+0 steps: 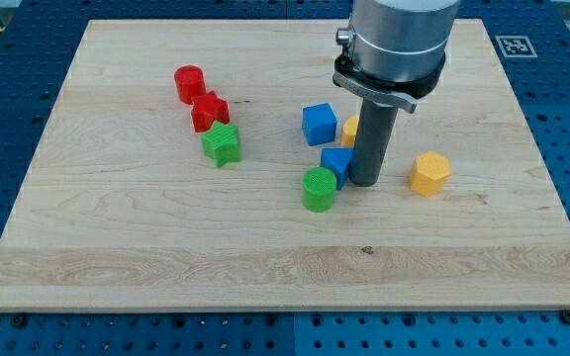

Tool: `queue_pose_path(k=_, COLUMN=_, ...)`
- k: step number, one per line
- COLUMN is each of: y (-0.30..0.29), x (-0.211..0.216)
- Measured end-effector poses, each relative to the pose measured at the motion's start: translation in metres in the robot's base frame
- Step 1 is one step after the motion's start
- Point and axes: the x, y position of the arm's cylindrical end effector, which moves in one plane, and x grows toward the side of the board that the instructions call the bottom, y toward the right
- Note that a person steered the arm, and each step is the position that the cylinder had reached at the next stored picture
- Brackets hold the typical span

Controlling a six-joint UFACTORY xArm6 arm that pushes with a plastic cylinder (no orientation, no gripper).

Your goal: Push the blue triangle slightly up

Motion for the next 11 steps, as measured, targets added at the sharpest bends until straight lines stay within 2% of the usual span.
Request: queue_pose_path(k=11, y=-0.020, x=-0.008)
